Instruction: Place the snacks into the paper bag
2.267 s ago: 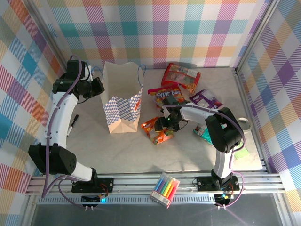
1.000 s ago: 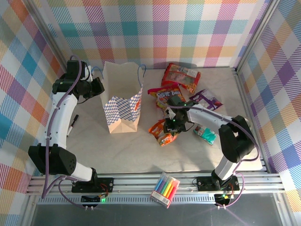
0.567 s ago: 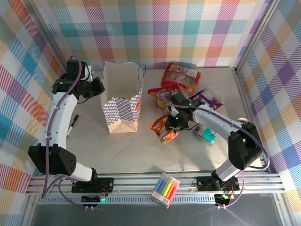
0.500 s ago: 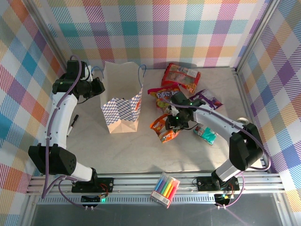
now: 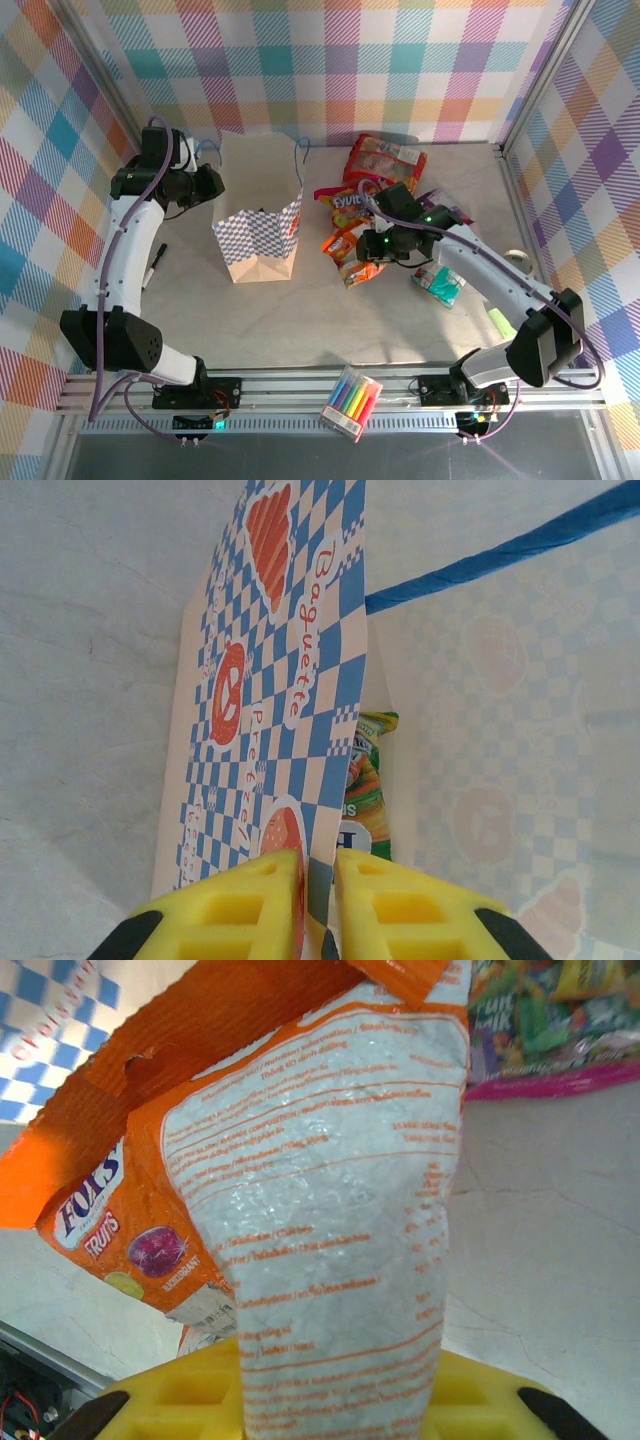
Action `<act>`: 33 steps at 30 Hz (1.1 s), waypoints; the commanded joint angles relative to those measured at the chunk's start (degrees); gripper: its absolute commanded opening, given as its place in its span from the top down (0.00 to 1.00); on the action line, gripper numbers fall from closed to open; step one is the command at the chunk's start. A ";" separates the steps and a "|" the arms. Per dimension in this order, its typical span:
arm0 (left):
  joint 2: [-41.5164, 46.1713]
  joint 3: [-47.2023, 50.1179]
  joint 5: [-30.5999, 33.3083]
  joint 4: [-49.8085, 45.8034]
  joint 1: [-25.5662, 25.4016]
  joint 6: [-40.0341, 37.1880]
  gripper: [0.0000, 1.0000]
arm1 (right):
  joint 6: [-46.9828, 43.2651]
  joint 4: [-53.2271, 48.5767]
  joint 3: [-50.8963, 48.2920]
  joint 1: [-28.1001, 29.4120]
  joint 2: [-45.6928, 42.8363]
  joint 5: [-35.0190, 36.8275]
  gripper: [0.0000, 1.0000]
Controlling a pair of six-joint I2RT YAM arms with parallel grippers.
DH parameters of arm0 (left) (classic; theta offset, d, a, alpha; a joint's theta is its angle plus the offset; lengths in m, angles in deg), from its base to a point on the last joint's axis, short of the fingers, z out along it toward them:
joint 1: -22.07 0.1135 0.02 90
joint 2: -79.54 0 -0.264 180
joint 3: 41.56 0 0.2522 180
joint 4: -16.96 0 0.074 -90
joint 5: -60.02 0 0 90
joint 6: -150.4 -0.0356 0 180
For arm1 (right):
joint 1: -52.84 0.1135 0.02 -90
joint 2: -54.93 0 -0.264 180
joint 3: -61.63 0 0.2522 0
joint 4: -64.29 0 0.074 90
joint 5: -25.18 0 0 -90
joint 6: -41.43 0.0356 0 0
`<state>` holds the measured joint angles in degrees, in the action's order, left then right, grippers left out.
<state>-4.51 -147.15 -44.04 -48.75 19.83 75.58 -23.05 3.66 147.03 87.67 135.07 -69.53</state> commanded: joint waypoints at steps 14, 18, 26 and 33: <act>-1.55 -2.39 -0.08 -0.35 -0.48 -0.16 0.85 | -0.80 -1.58 10.18 0.15 -6.92 3.87 0.71; -1.55 -2.30 -0.64 0.17 -0.40 -0.01 0.87 | -2.22 -1.38 11.90 0.15 -6.71 4.21 0.71; -1.82 -2.96 -2.07 0.29 -0.26 0.44 0.87 | -3.10 -0.09 15.92 0.15 -5.97 4.21 0.71; -1.81 -2.34 -3.07 0.70 -0.05 0.73 0.87 | -5.30 0.33 18.01 0.15 -5.74 3.22 0.71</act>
<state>-6.02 -148.29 -45.53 -48.77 19.83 75.80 -26.61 1.58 162.85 87.67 129.46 -65.47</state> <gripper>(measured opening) 0.134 0.290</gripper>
